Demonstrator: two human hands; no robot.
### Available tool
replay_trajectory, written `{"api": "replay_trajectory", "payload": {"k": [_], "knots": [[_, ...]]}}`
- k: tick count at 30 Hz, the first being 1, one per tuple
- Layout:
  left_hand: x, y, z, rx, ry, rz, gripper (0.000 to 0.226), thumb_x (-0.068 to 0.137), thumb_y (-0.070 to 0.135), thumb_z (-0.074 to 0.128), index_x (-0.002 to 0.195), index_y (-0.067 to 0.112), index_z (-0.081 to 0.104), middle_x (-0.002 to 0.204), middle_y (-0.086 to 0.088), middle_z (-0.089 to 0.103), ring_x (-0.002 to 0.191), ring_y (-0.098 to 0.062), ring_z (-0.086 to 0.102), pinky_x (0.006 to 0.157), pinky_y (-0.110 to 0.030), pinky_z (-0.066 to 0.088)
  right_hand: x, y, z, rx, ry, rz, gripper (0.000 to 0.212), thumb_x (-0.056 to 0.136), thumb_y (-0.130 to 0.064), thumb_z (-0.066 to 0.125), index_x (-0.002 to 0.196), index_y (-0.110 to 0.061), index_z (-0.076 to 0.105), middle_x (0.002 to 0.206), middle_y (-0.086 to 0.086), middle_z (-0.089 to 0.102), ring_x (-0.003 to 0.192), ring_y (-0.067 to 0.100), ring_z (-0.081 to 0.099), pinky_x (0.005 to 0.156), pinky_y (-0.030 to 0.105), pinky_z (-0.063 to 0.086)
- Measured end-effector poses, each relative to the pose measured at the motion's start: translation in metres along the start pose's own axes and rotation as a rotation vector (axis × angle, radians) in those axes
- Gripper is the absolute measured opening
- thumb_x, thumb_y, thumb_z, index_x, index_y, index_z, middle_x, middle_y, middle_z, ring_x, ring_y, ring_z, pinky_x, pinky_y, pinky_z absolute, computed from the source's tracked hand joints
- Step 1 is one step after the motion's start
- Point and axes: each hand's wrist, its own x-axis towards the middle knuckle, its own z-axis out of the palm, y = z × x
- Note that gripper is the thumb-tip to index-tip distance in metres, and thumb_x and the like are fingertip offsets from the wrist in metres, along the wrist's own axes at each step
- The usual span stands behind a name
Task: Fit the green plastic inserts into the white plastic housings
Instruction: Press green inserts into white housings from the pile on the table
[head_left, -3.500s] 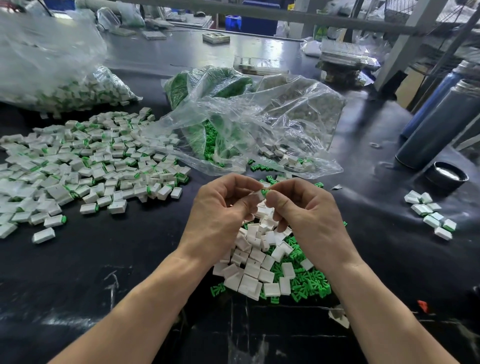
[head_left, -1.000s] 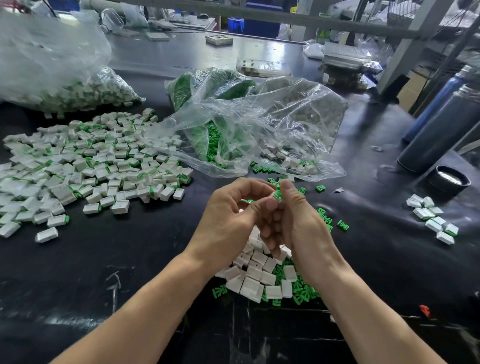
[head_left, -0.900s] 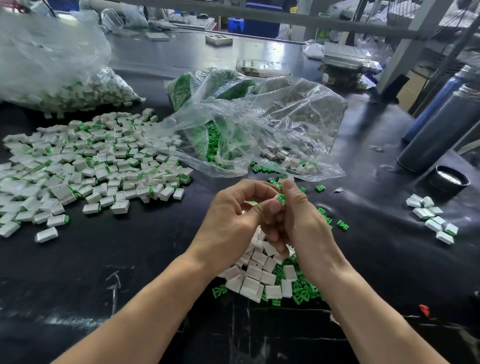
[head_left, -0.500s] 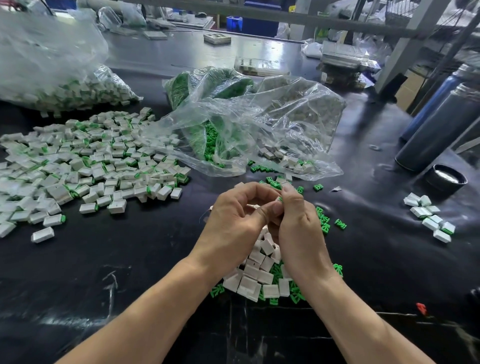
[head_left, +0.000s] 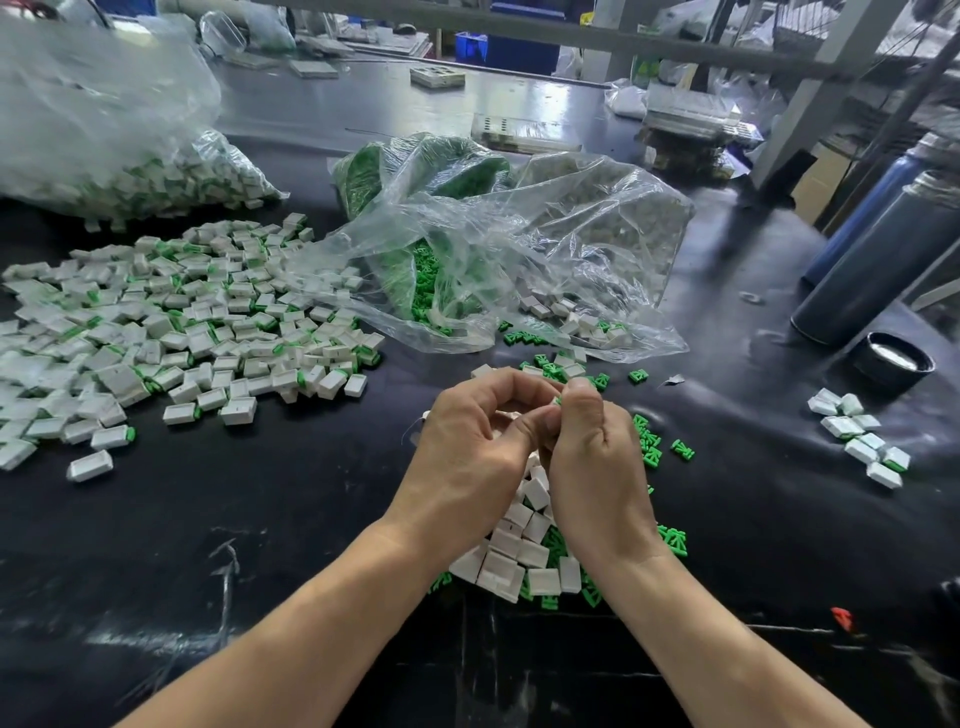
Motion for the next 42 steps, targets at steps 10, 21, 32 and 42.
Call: {"api": "replay_trajectory", "payload": {"k": [10,21,32,42], "knots": [[0.0,-0.003,0.001,0.001,0.006,-0.01,0.009,0.096,0.009,0.068,0.093,0.014,0.074,0.1,0.001,0.077,0.096,-0.027,0.073,0.09,-0.054,0.058,0.001,-0.002,-0.001,-0.033,-0.013,-0.015,0.061,0.098,-0.044,0.027,0.093,-0.015,0.081,0.092,0.001,0.079,0.093,0.015,0.074,0.088,0.042,0.058],[0.0,-0.002,0.001,-0.001,0.012,0.0,0.01,0.096,0.007,0.068,0.092,0.013,0.074,0.098,-0.001,0.076,0.094,-0.028,0.072,0.089,-0.055,0.058,0.002,0.001,0.001,-0.037,-0.023,-0.047,0.062,0.098,-0.045,0.027,0.084,-0.016,0.081,0.091,-0.002,0.079,0.095,0.013,0.074,0.09,0.041,0.058],[0.002,-0.002,-0.007,0.116,0.12,0.062,0.009,0.091,0.018,0.077,0.094,0.026,0.073,0.088,0.01,0.075,0.084,-0.015,0.071,0.08,-0.041,0.061,0.002,-0.004,-0.015,0.005,-0.039,-0.087,0.059,0.106,-0.056,0.036,0.071,-0.014,0.06,0.058,-0.002,0.057,0.054,0.011,0.046,0.06,0.037,0.036],[0.008,-0.009,-0.017,0.136,0.125,0.116,0.012,0.092,0.016,0.076,0.098,0.025,0.073,0.091,0.013,0.076,0.087,-0.005,0.074,0.078,-0.02,0.058,0.005,-0.005,-0.022,-0.043,-0.09,-0.221,0.007,0.098,-0.021,0.072,0.096,-0.028,0.073,0.087,-0.011,0.074,0.081,0.008,0.067,0.075,0.025,0.052]]}}
